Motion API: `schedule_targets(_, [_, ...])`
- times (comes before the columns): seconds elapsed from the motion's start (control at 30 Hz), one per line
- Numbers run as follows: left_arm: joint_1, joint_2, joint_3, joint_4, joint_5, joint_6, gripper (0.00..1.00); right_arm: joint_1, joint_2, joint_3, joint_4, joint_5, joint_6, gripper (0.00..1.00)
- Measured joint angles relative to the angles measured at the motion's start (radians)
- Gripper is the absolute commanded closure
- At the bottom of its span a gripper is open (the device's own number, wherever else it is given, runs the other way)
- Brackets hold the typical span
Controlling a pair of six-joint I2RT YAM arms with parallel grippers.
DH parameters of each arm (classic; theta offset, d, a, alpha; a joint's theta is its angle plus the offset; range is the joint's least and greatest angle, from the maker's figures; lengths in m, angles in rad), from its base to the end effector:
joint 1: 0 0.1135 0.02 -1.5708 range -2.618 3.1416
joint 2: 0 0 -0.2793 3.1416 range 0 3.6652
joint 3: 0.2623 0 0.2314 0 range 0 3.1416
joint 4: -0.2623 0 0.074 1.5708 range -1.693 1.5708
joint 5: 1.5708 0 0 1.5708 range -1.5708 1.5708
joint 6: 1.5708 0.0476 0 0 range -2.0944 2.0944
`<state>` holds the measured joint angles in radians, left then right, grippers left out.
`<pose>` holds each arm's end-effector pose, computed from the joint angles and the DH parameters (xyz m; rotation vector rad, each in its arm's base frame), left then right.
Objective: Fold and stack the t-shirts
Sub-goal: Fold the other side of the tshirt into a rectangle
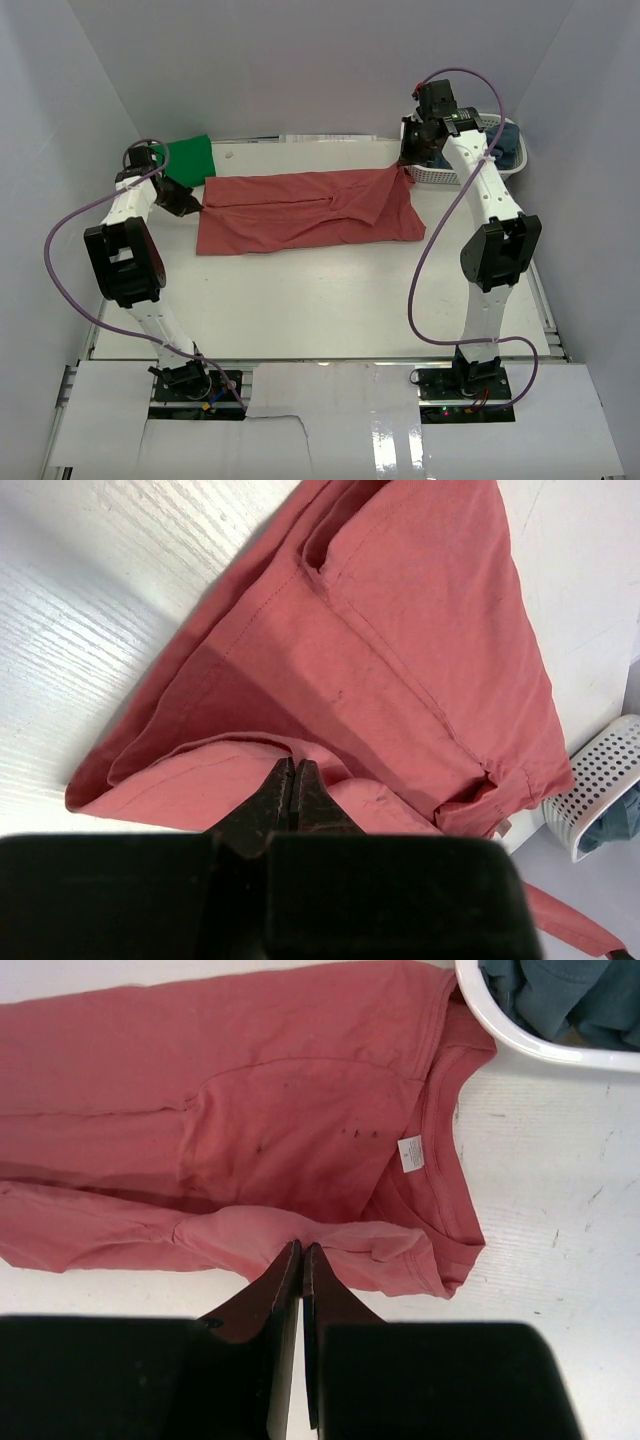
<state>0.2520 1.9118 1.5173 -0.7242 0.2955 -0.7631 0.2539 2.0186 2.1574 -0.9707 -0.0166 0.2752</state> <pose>0.3860 0.0851 0.2387 -1.2436 2.4282 -0.5511 0.4217 0.1102 0.3657 0.0180 2.4194 0.2643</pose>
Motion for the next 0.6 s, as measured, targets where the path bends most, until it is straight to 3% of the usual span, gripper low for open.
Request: schedule_targets(0.6, [0.000, 0.038, 0.010, -0.009, -0.023, -0.021, 1.00, -0.019, 0.069, 0.003, 0.056, -0.037, -0.017, 0.92])
